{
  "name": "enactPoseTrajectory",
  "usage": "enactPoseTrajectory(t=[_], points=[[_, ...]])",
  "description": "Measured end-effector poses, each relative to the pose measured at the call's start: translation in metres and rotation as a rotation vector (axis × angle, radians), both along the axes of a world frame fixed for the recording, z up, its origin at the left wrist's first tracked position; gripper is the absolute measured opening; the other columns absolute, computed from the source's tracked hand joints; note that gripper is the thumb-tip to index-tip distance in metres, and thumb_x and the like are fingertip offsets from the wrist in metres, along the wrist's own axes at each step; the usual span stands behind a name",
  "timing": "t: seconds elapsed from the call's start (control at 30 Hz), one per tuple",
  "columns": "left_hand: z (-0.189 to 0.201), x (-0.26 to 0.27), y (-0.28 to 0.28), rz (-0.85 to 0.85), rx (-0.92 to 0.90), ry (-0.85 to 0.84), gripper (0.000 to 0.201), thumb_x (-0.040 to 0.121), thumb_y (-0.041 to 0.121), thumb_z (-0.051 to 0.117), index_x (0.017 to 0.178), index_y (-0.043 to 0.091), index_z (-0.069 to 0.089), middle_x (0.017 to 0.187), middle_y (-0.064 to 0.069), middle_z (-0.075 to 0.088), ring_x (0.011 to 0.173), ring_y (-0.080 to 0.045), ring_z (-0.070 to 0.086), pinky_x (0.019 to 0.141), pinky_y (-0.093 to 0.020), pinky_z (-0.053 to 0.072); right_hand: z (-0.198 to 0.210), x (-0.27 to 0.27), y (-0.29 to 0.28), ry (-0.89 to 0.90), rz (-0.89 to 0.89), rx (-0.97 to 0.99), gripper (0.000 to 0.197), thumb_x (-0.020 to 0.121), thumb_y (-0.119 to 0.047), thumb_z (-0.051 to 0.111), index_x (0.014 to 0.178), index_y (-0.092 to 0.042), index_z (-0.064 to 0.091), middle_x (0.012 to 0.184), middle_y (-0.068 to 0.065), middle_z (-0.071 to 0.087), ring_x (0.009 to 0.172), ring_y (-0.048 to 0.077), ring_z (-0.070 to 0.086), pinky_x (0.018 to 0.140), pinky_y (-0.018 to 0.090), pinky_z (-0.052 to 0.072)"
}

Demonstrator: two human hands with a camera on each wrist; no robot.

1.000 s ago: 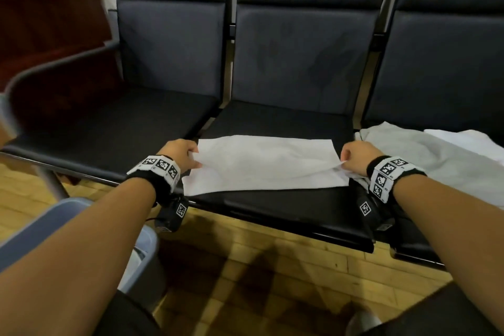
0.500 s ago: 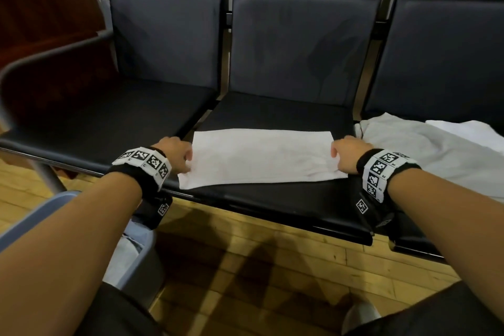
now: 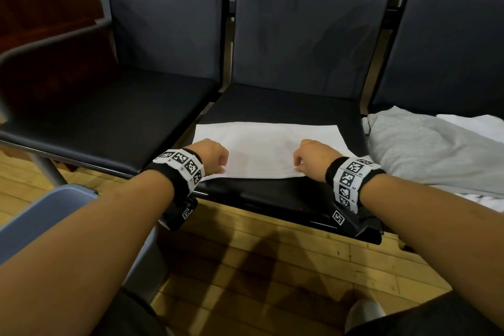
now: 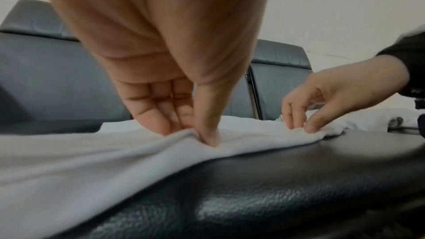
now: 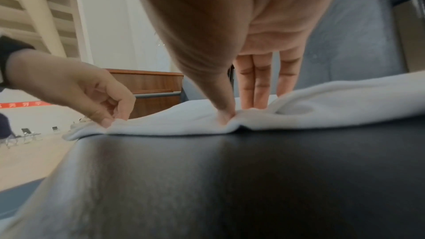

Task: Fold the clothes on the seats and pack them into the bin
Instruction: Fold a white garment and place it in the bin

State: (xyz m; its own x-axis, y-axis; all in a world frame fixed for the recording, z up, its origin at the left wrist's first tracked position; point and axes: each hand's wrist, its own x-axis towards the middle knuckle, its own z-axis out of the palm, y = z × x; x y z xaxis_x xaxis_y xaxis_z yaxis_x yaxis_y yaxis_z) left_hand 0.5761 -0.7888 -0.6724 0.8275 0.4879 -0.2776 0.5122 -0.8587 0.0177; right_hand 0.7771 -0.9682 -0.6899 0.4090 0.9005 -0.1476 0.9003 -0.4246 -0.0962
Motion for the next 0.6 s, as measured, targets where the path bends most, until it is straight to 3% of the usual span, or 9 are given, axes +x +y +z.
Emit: enactPoseTrajectory(t=[0.1, 0.2, 0.27, 0.37, 0.47, 0.53, 0.6], points=[[0.007, -0.005, 0.005, 0.010, -0.005, -0.069, 0.021, 0.090, 0.027, 0.063, 0.108, 0.018, 0.066, 0.112, 0.000, 0.065, 0.106, -0.019, 0.058, 0.093, -0.030, 0.047, 0.007, 0.003, -0.001, 0.038, -0.029, 0.036, 0.012, 0.093, -0.026, 0.059, 0.096, -0.020, 0.069, 0.097, -0.005, 0.049, 0.096, 0.020, 0.057, 0.087, 0.032, 0.049], [0.014, -0.011, 0.012, 0.000, -0.018, -0.124, 0.013, 0.086, 0.026, 0.068, 0.097, 0.018, 0.068, 0.094, 0.005, 0.061, 0.099, -0.017, 0.059, 0.086, -0.026, 0.046, 0.013, 0.005, -0.002, 0.052, -0.015, 0.086, 0.011, 0.093, -0.022, 0.056, 0.088, -0.019, 0.066, 0.091, -0.004, 0.054, 0.090, 0.019, 0.057, 0.081, 0.031, 0.049], [0.016, -0.016, 0.013, -0.004, -0.069, -0.098, 0.008, 0.084, 0.026, 0.072, 0.086, 0.022, 0.066, 0.084, 0.009, 0.059, 0.091, -0.016, 0.059, 0.082, -0.025, 0.047, 0.013, 0.003, -0.002, 0.075, 0.003, 0.028, 0.010, 0.092, -0.020, 0.057, 0.084, -0.020, 0.064, 0.088, -0.003, 0.056, 0.087, 0.018, 0.056, 0.078, 0.029, 0.047], [0.016, -0.020, 0.012, 0.059, -0.141, -0.065, 0.017, 0.087, 0.037, 0.066, 0.081, 0.021, 0.064, 0.082, 0.005, 0.063, 0.087, -0.017, 0.060, 0.082, -0.029, 0.050, 0.011, -0.003, -0.002, 0.068, 0.003, -0.045, 0.010, 0.089, -0.020, 0.058, 0.082, -0.018, 0.064, 0.088, -0.001, 0.059, 0.086, 0.020, 0.059, 0.076, 0.030, 0.049], [0.016, -0.020, 0.020, 0.240, -0.041, -0.126, 0.037, 0.094, 0.049, 0.050, 0.103, 0.015, 0.062, 0.104, -0.005, 0.064, 0.098, -0.024, 0.059, 0.087, -0.035, 0.048, 0.011, -0.009, 0.004, 0.064, -0.038, 0.018, 0.016, 0.092, -0.025, 0.055, 0.096, -0.014, 0.067, 0.100, 0.002, 0.054, 0.093, 0.020, 0.056, 0.080, 0.029, 0.047], [0.013, -0.019, 0.025, 0.417, -0.015, -0.150, 0.052, 0.093, 0.049, 0.053, 0.123, 0.006, 0.052, 0.120, -0.013, 0.059, 0.108, -0.030, 0.058, 0.087, -0.037, 0.047, 0.011, -0.015, 0.011, 0.071, -0.067, 0.055, 0.022, 0.094, -0.028, 0.053, 0.108, -0.015, 0.063, 0.111, 0.004, 0.050, 0.101, 0.022, 0.053, 0.087, 0.031, 0.047], [0.007, -0.019, 0.026, 0.537, -0.059, -0.114, 0.067, 0.089, 0.051, 0.058, 0.132, 0.002, 0.044, 0.129, -0.017, 0.055, 0.115, -0.032, 0.055, 0.090, -0.038, 0.045, 0.008, -0.021, 0.020, 0.091, -0.079, 0.047, 0.031, 0.095, -0.030, 0.051, 0.121, -0.014, 0.056, 0.124, 0.008, 0.048, 0.110, 0.024, 0.052, 0.093, 0.035, 0.047]])
